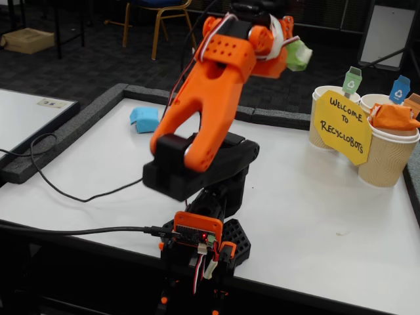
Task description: Sort rubbish by color.
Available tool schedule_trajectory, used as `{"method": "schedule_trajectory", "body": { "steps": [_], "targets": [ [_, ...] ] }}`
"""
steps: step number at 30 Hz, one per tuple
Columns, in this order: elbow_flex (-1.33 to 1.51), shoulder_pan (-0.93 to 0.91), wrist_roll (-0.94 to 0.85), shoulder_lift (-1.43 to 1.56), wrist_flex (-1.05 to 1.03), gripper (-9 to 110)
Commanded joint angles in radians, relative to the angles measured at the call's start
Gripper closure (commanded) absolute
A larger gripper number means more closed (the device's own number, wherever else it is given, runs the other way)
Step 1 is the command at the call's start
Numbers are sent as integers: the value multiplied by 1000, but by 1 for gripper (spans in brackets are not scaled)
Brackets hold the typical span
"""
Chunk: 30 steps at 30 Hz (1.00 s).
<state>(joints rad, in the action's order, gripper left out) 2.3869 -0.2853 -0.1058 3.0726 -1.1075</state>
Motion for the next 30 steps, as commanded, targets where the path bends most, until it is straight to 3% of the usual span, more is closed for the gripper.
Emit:
{"method": "schedule_trajectory", "body": {
  "steps": [1, 15, 23, 30],
  "targets": [
    [18, -52, -25, 146, 11, 101],
    [124, -216, -25, 219, -46, 101],
    [129, -173, -25, 218, -52, 101],
    [-97, -129, -25, -117, 23, 101]
  ]
}}
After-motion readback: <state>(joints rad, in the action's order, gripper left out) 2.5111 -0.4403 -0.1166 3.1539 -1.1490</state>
